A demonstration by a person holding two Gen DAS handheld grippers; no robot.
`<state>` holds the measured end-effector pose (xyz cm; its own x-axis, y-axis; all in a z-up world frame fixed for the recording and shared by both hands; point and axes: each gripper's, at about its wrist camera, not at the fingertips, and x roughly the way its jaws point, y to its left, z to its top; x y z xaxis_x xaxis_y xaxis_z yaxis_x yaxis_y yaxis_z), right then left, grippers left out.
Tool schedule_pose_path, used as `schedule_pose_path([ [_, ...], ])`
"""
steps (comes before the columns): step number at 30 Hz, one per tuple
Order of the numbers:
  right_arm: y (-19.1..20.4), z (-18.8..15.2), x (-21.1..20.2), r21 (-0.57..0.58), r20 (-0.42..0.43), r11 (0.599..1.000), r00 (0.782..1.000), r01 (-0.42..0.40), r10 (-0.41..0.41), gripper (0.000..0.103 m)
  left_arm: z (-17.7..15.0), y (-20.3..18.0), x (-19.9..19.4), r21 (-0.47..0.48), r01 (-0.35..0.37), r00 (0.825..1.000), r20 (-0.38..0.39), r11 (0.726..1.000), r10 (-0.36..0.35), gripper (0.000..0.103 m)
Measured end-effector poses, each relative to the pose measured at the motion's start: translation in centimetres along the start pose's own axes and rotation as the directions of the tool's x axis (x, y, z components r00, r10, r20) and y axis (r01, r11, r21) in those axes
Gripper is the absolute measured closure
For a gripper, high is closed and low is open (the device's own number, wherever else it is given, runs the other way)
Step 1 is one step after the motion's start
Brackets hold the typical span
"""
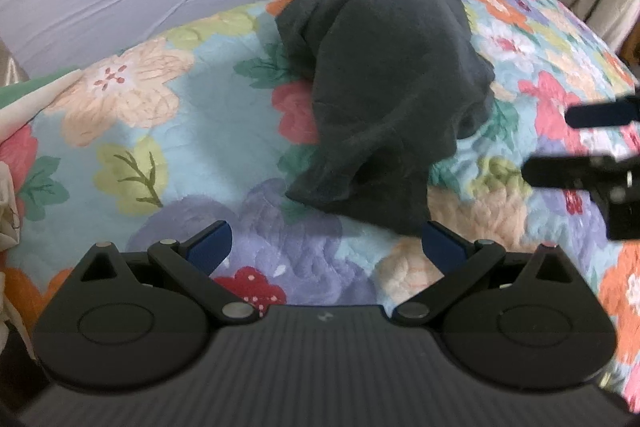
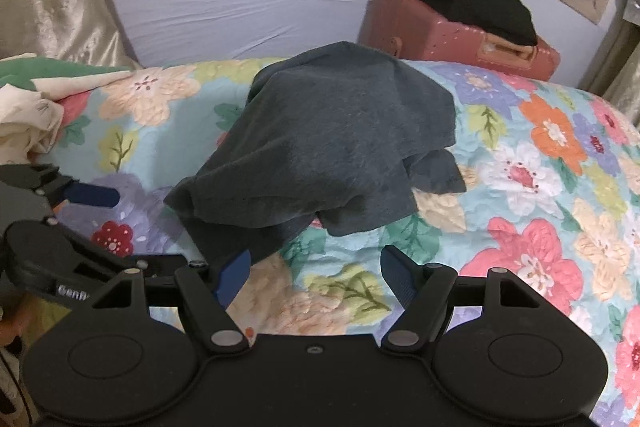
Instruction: Fold clothes
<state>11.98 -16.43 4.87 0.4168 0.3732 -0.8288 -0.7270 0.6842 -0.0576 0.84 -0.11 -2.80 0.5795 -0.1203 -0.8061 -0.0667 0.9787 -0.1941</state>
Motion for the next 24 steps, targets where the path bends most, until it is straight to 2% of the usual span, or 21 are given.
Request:
schedule_pose_path([
  [5, -1.7, -0.1, 0.5, 0.017, 0.068, 0.997, 0.995, -0.080, 0.079, 0.024, 0.7, 2.4, -0.5, -0.138, 0.082, 0.994, 0.085, 0.987, -0.071, 0.000],
  [9, -5.3, 1.2, 1.6, 0.170, 0.121, 0.968, 0.979, -0.183, 0.163, 0.021, 1.9, 3.6, 0.5, -0.201, 0.177, 0.978, 0.145, 0.963, -0.150, 0.003],
  [11, -7.2, 2.0, 2.5, 0.277, 0.149, 0.933, 0.969, -0.231, 0.196, 0.021, 2.5, 4.2, 1.1, -0.230, 0.229, 0.966, 0.177, 0.946, -0.190, 0.009],
  [13, -9.2, 2.9, 3.8, 0.386, 0.172, 0.877, 0.956, -0.286, 0.236, 0.017, 3.7, 4.0, 2.1, -0.227, 0.281, 0.951, 0.194, 0.933, -0.239, 0.010],
  [15, -10.6, 3.8, 5.9, 0.469, 0.169, 0.814, 0.939, -0.343, 0.299, 0.013, 4.6, 3.3, 3.4, -0.208, 0.293, 0.948, 0.192, 0.933, -0.255, 0.010],
  [19, -11.5, 4.7, 10.8, 0.587, 0.132, 0.706, 0.907, -0.396, 0.399, 0.013, 4.1, 3.2, 6.8, -0.254, 0.300, 0.953, 0.126, 0.919, -0.276, 0.010],
  [21, -11.3, 4.3, 14.0, 0.654, 0.075, 0.647, 0.885, -0.391, 0.459, 0.010, 3.3, 3.3, 8.4, -0.255, 0.326, 0.945, 0.079, 0.910, -0.316, 0.011],
  [22, -10.9, 3.9, 15.4, 0.667, 0.047, 0.642, 0.882, -0.378, 0.469, 0.010, 2.9, 3.3, 8.6, -0.236, 0.332, 0.943, 0.092, 0.913, -0.319, 0.011],
  [24, -9.5, 3.6, 15.7, 0.627, 0.070, 0.681, 0.897, -0.379, 0.436, 0.007, 2.9, 3.2, 8.7, -0.242, 0.329, 0.944, 0.106, 0.913, -0.312, 0.012],
])
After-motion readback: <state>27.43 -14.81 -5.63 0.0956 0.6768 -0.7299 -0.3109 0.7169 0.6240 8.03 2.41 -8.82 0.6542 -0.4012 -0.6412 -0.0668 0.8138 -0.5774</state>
